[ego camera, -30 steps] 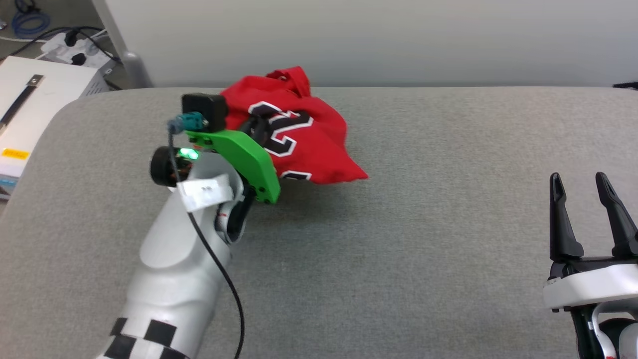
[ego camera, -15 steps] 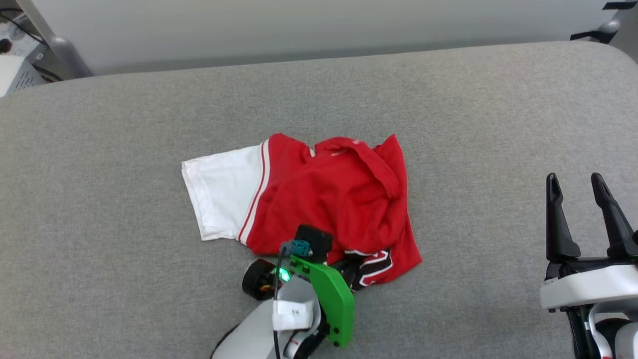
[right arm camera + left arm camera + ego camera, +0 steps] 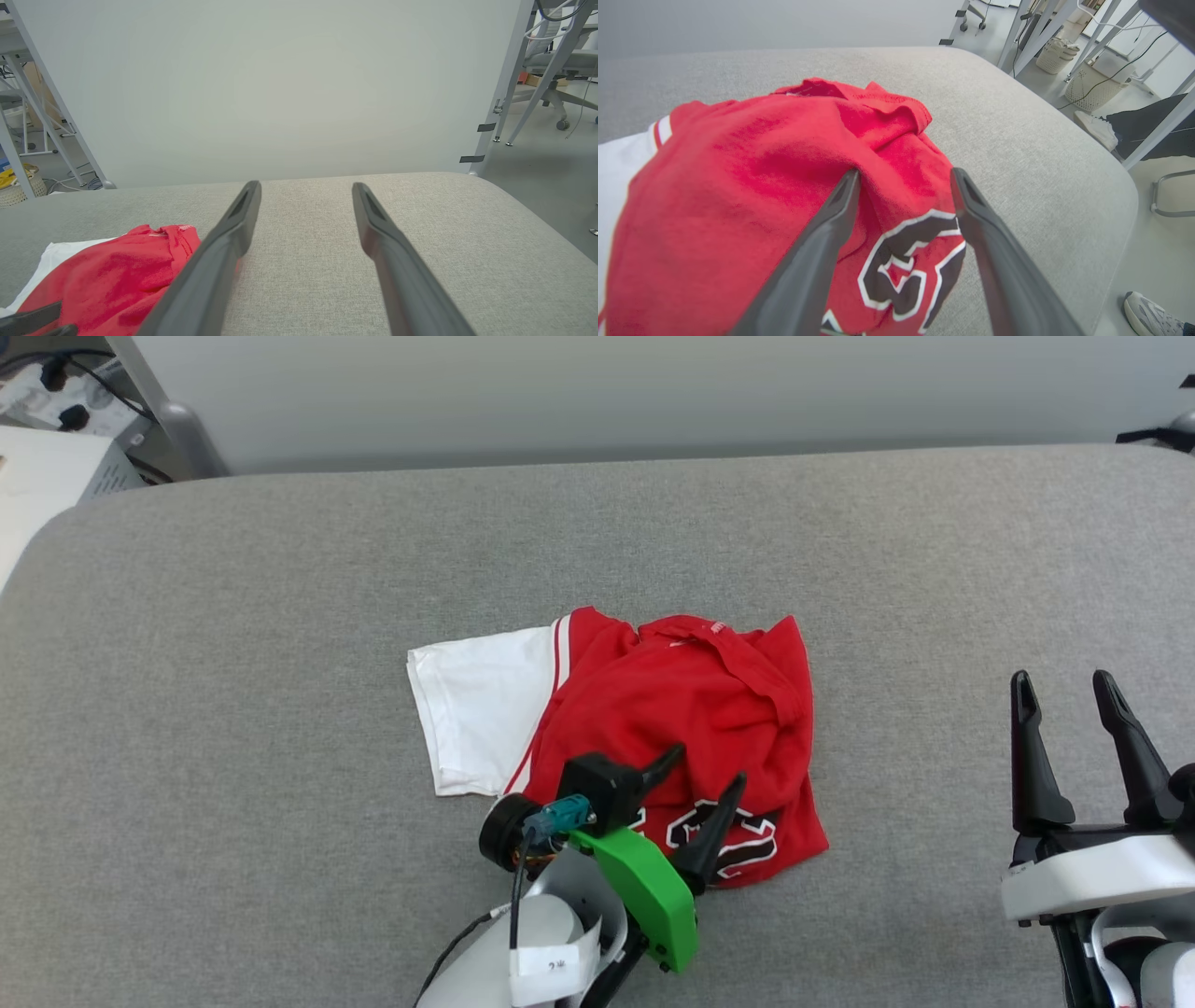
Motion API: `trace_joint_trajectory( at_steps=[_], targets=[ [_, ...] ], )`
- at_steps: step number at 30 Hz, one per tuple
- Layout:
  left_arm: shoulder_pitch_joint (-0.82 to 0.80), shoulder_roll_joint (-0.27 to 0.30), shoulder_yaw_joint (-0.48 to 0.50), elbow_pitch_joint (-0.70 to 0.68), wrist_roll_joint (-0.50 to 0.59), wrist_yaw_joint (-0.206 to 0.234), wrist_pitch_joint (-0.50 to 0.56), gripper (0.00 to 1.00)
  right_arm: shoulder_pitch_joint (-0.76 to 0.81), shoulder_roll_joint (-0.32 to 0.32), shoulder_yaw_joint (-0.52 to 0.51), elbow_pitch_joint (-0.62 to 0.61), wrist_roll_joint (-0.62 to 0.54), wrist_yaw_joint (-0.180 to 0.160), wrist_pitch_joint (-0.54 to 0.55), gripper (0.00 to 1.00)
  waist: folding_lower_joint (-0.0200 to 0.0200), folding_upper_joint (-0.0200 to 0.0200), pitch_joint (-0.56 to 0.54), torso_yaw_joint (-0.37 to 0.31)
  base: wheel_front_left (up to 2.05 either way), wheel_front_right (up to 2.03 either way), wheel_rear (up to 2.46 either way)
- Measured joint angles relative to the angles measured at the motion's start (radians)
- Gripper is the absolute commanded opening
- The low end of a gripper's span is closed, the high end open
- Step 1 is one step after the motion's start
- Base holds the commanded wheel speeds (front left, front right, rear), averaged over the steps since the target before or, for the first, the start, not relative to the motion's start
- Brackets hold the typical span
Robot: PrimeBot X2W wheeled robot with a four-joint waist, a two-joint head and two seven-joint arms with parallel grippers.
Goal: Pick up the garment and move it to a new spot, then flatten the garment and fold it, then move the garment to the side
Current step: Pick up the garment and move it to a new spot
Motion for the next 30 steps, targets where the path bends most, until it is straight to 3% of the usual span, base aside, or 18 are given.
trace_joint_trajectory(
  at_steps=[5,17,24,30],
  targets=[
    [0.006,0.014,0.049,-0.065,0.001,0.05,-0.076,1.0,0.021,0.0,0.003,0.0,-0.003,0.0,0.014,1.0,0.0,0.0,-0.043,0.017,0.0,0.0,0.0],
    [0.107,0.121,0.257,-0.18,0.009,0.211,-0.14,1.0,0.081,0.0,0.006,-0.007,-0.019,0.0,0.053,1.0,0.0,0.0,-0.114,0.046,0.0,0.0,0.0],
    [0.202,0.187,0.361,-0.228,0.01,0.232,-0.143,1.0,0.108,0.0,0.01,-0.014,-0.024,0.0,0.078,1.0,0.0001,0.0,-0.145,0.056,0.0,0.0,0.0],
    [0.266,0.214,0.391,-0.264,0.01,0.233,-0.143,1.0,0.126,0.0,0.015,-0.022,-0.026,0.0,0.093,1.0,0.0,0.0,-0.16,0.063,0.0,0.0,0.0]
  ],
)
